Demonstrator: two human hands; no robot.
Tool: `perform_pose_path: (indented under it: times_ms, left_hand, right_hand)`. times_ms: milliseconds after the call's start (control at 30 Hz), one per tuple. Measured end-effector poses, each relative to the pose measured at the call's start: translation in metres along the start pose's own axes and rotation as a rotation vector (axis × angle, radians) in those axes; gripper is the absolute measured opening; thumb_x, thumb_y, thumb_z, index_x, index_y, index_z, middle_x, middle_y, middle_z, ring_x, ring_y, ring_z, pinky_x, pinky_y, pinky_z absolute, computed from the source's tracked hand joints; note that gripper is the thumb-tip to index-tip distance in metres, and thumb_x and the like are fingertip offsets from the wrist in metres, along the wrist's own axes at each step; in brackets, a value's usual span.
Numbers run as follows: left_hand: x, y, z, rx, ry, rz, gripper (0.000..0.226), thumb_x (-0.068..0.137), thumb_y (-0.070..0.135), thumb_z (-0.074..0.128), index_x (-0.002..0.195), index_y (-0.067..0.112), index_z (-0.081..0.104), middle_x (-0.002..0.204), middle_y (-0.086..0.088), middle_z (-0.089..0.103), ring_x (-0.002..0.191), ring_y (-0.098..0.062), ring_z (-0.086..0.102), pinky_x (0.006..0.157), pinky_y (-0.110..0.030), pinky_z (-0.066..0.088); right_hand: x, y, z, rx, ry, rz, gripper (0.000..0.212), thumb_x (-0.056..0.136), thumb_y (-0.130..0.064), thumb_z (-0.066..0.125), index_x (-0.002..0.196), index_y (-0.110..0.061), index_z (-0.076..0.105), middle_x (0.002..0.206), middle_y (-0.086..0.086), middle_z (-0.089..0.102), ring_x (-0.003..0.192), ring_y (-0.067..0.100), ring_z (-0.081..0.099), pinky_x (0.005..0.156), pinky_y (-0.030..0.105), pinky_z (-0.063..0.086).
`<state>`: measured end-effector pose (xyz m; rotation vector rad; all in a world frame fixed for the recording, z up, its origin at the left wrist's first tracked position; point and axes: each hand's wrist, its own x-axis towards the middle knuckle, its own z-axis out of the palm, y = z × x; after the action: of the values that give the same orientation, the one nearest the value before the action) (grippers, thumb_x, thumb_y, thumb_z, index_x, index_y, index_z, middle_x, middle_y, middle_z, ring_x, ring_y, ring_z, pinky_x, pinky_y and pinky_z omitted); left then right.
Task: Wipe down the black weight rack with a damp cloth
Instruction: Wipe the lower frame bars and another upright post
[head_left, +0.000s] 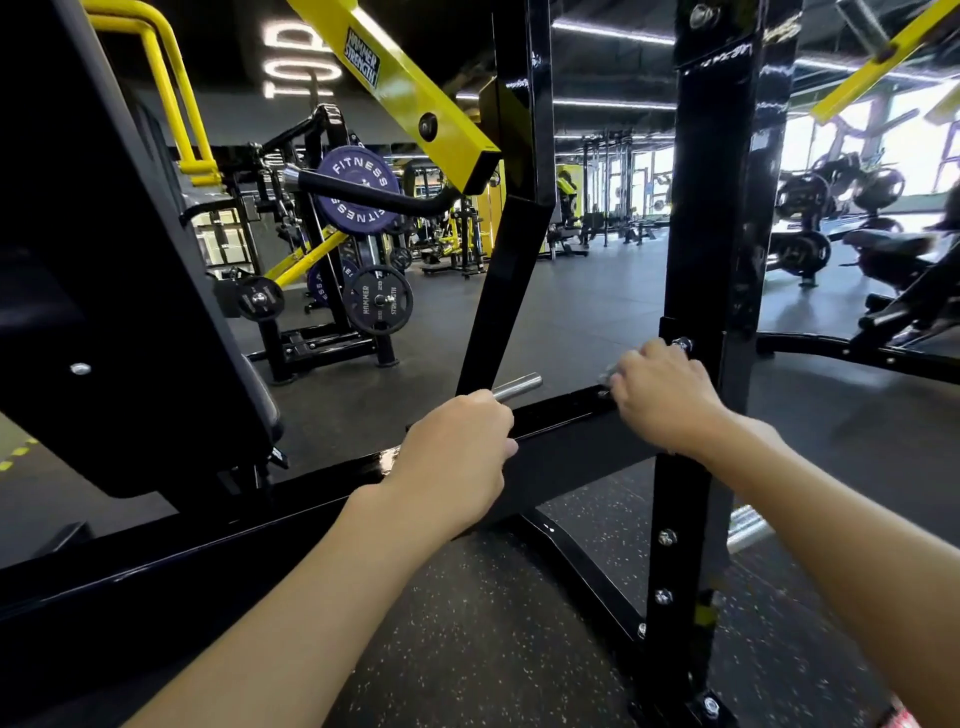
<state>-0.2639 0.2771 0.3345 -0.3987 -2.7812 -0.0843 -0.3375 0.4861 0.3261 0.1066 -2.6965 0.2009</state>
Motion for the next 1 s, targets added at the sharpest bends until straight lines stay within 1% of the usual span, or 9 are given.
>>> perform_pose_path:
  times_ms: [67,167,267,467,600,667,800,900,1000]
  left_hand:
    - [0.001,-0.001,0.0,-0.006,0.004,-0.008,0.026,0.102,0.028,0.051,0.115,0.011,0.065,0.115,-0.002,0.058,0.107,-0.03,0.057,0.088,-0.045,0.05]
    - [0.001,-0.002,0.0,-0.029,0.01,-0.017,0.025,0.101,0.029,0.053,0.114,0.011,0.066,0.114,-0.001,0.058,0.106,-0.029,0.058,0.088,-0.044,0.05]
    - [0.001,-0.002,-0.001,-0.05,0.014,-0.02,0.025,0.101,0.03,0.055,0.114,0.011,0.066,0.114,-0.001,0.06,0.106,-0.029,0.059,0.089,-0.044,0.05]
    - [0.0,0.003,-0.009,-0.059,0.037,-0.04,0.032,0.097,0.031,0.062,0.122,0.016,0.052,0.121,0.0,0.05,0.108,-0.026,0.059,0.088,-0.043,0.05]
    - [0.001,0.001,-0.009,-0.071,0.037,-0.051,0.045,0.094,0.031,0.066,0.128,0.014,0.042,0.129,-0.001,0.043,0.112,-0.026,0.059,0.088,-0.046,0.051]
    - [0.002,0.002,-0.012,-0.059,0.014,-0.051,0.044,0.094,0.032,0.065,0.129,0.017,0.042,0.129,0.0,0.044,0.114,-0.026,0.058,0.088,-0.046,0.051]
    - [0.008,0.014,-0.015,-0.074,-0.028,0.001,0.041,0.096,0.037,0.057,0.131,0.018,0.047,0.128,0.001,0.049,0.116,-0.026,0.055,0.092,-0.044,0.048]
    - [0.013,0.028,-0.005,0.082,-0.024,0.113,0.037,0.099,0.037,0.05,0.13,0.018,0.054,0.132,-0.001,0.05,0.12,-0.025,0.05,0.099,-0.042,0.042]
    - [0.016,0.034,0.005,0.18,0.033,0.138,0.029,0.101,0.03,0.046,0.125,0.018,0.056,0.129,-0.002,0.05,0.117,-0.025,0.048,0.094,-0.039,0.04]
  right_hand:
    - [0.01,0.003,0.0,0.006,-0.009,0.029,0.032,0.103,-0.025,0.039,0.118,-0.001,0.054,0.121,0.023,0.049,0.112,0.041,0.046,0.087,0.043,0.039]
    - [0.015,-0.003,0.005,0.097,0.011,0.015,0.03,0.101,-0.023,0.048,0.117,0.002,0.048,0.122,0.025,0.046,0.113,0.043,0.047,0.09,0.043,0.041]
    - [0.013,-0.012,0.001,0.18,0.003,0.001,0.033,0.099,-0.03,0.054,0.108,0.002,0.057,0.117,0.021,0.052,0.11,0.04,0.05,0.09,0.042,0.043]
    - [-0.016,-0.055,0.001,0.284,-0.014,-0.194,0.046,0.099,-0.05,0.04,0.104,-0.015,0.068,0.115,0.008,0.056,0.108,0.031,0.05,0.095,0.043,0.043]
    - [-0.025,-0.054,-0.003,0.336,-0.077,-0.421,0.034,0.099,-0.035,0.053,0.128,-0.022,0.061,0.125,0.001,0.052,0.113,0.025,0.048,0.098,0.038,0.038]
    - [-0.028,-0.046,0.0,0.374,-0.064,-0.494,0.032,0.098,-0.026,0.057,0.129,-0.019,0.062,0.123,0.001,0.054,0.11,0.024,0.05,0.097,0.04,0.04]
    - [-0.018,-0.018,-0.002,0.264,-0.024,-0.417,0.027,0.099,-0.023,0.055,0.125,-0.016,0.062,0.122,0.002,0.055,0.112,0.028,0.049,0.095,0.042,0.04]
    - [0.001,0.008,-0.002,0.063,-0.036,-0.228,0.031,0.103,-0.031,0.046,0.126,-0.015,0.059,0.125,0.004,0.053,0.115,0.032,0.041,0.098,0.042,0.038]
    - [0.017,0.025,-0.005,0.0,-0.078,-0.031,0.03,0.103,-0.029,0.044,0.122,-0.011,0.057,0.12,0.013,0.049,0.111,0.036,0.042,0.091,0.042,0.043]
